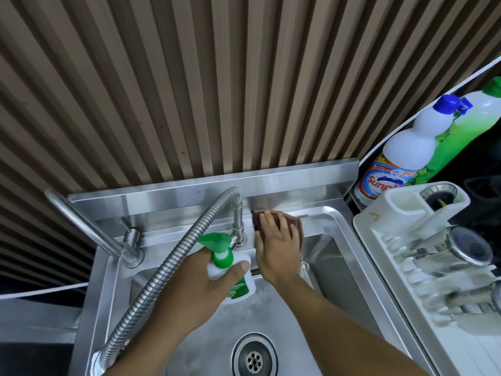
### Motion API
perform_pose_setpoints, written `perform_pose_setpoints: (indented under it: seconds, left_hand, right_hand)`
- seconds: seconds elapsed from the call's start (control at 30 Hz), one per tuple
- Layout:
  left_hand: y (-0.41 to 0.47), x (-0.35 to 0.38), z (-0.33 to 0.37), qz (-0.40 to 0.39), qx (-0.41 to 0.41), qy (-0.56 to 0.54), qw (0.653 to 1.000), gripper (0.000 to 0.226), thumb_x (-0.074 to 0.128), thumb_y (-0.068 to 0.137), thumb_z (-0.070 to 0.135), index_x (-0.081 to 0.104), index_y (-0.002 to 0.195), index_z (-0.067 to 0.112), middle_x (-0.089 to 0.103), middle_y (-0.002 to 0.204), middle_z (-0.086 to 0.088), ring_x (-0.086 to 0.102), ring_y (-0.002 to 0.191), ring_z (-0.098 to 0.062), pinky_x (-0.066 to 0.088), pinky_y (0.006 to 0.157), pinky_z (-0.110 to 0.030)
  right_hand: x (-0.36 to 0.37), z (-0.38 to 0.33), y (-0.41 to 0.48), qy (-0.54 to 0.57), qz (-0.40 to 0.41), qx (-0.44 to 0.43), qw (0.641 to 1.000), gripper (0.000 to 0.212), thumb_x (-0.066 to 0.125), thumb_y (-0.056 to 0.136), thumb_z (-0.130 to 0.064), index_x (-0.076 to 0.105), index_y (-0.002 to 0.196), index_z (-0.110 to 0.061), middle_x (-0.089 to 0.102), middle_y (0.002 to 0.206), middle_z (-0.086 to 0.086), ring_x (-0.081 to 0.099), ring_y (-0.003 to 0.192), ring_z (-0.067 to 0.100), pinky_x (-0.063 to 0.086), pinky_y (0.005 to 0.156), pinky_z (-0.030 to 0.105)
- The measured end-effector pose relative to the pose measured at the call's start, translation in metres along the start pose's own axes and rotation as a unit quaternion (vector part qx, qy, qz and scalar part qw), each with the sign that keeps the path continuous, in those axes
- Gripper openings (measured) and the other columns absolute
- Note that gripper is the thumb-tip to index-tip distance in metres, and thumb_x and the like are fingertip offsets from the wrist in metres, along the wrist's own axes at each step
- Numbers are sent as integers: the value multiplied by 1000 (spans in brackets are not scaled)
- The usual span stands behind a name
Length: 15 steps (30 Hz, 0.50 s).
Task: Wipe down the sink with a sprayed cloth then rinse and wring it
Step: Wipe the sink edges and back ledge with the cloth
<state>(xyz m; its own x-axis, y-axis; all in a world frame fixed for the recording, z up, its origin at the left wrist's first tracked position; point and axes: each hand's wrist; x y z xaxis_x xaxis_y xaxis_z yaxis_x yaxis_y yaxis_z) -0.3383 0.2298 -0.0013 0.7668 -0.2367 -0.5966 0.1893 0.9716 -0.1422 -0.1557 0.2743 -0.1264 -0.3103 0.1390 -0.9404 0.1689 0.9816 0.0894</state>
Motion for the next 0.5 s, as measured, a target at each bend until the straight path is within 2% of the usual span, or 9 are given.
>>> perform_pose_setpoints:
  seconds: [0.07,0.13,0.2,0.27,0.33,0.4,0.5]
  left_hand:
    - [2,0,-3,2,-3,10,1000,15,72,84,48,62,83,37,66,73,22,51,77,28,36,64,2]
    - [3,2,-7,3,-5,13,1000,17,72,83,50,64,84,35,68,73,21,53,79,25,37,64,1]
    - [3,2,-8,3,-5,11,1000,19,72,83,50,66,84,32,69,73,21,54,80,24,37,63,0]
    - [4,3,-8,3,-7,11,1000,18,72,82,51,64,82,35,68,72,26,54,80,24,38,63,-1]
    - [5,2,-9,3,-12,21,1000,18,70,81,55,61,81,39,66,74,32,54,80,24,37,61,-2]
    - [5,3,-10,4,-18,32,999,21,67,80,60,61,84,40,67,76,28,56,79,20,36,62,-4]
    - [5,4,-10,9,-22,42,999,27,66,78,63,63,85,37,68,77,24,56,78,19,36,64,-5]
  right_hand:
    - [0,-11,7,33,-6,-81,996,47,38,97,-34,48,143,-27,50,146,-7,35,140,22,32,113,48]
    - [-1,-9,12,53,-18,-144,988,46,46,92,-26,50,137,-28,53,139,-10,40,134,22,38,103,44]
    - [-2,3,14,23,-36,-185,982,48,44,94,-28,48,141,-28,50,144,-10,39,136,21,37,104,42]
    - [-4,22,10,-20,-50,-188,981,51,40,97,-33,43,147,-25,45,152,-6,34,142,23,32,112,45]
    - [-8,43,7,-43,-49,-123,990,55,36,100,-36,33,153,-23,37,158,-2,26,147,24,25,118,49]
    - [-17,67,7,-55,-38,-22,998,58,28,104,-39,21,158,-19,27,163,2,17,151,25,18,122,49]
    - [-33,97,17,-109,-39,107,987,63,16,105,-43,10,159,-12,18,165,8,8,153,25,10,123,48]
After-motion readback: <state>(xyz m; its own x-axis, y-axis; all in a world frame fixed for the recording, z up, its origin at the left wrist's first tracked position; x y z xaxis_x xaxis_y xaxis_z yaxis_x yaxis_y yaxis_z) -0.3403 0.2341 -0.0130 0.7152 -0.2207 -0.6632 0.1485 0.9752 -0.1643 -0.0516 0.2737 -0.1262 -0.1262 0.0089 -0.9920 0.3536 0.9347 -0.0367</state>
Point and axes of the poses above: each hand's wrist, its own y-axis towards the middle knuckle, its own x-axis out of the palm, z = x × y
